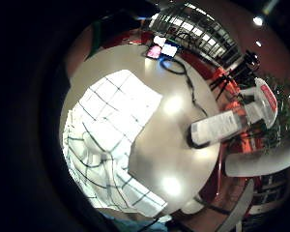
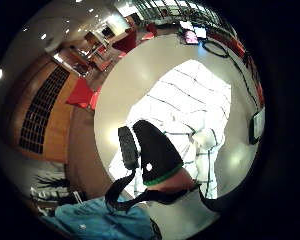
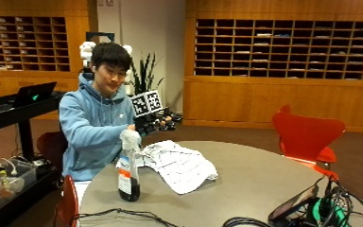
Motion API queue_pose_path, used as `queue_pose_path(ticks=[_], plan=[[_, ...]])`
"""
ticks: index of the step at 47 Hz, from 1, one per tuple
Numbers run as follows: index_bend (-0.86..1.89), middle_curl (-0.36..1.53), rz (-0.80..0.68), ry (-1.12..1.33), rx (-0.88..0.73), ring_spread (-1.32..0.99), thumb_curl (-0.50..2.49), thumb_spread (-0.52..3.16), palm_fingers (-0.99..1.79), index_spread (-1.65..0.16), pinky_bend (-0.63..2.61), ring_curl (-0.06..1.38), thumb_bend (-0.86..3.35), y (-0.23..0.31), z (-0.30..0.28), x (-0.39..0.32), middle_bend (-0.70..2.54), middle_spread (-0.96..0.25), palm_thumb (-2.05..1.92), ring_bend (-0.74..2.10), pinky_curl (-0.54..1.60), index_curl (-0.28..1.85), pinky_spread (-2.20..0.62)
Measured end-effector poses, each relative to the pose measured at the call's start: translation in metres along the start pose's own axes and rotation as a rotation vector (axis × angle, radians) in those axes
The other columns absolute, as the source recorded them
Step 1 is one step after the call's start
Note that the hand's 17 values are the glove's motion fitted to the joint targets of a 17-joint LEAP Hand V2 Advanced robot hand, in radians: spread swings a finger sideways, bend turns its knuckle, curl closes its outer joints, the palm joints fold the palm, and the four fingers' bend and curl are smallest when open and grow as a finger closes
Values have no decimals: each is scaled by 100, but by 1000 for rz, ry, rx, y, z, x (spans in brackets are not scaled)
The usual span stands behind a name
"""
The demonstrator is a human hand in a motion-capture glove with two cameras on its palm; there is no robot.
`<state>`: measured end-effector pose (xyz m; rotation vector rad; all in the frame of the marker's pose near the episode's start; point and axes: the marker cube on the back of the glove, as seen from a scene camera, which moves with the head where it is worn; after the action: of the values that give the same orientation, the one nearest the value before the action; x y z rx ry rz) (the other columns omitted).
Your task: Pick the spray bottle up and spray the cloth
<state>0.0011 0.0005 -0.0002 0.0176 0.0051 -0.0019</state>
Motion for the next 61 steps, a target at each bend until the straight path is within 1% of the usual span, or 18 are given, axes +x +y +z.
queue_pose_path(ticks=[4,8,18,25,30,36,43,54,61], plan=[[14,7,5,-5,17,10,8,61,25,-25,48,8,16,2,-1,1,18,1,30,27,15,6,17],[14,10,18,-24,38,12,11,79,23,-30,50,11,15,3,-4,6,19,1,32,30,19,9,21],[14,16,70,-18,148,15,16,100,21,-35,53,15,9,8,-23,27,19,2,35,33,25,14,25],[15,20,142,-24,227,16,19,105,21,-35,52,18,5,29,-44,34,19,2,38,34,27,17,26],[15,22,199,-45,278,16,21,107,20,-34,52,19,3,37,-57,57,19,2,40,34,28,19,27],[15,24,200,-84,334,16,23,108,21,-33,51,20,1,47,-69,82,19,3,43,34,29,20,27],[12,26,278,-101,424,16,26,109,23,-31,50,22,-1,63,-78,104,21,3,46,37,30,20,27],[11,29,406,-176,531,16,29,109,24,-28,50,25,-2,76,-74,143,23,3,50,41,32,19,26],[10,31,463,-248,550,16,31,108,26,-24,50,26,-1,80,-59,159,25,4,54,44,32,19,26]])
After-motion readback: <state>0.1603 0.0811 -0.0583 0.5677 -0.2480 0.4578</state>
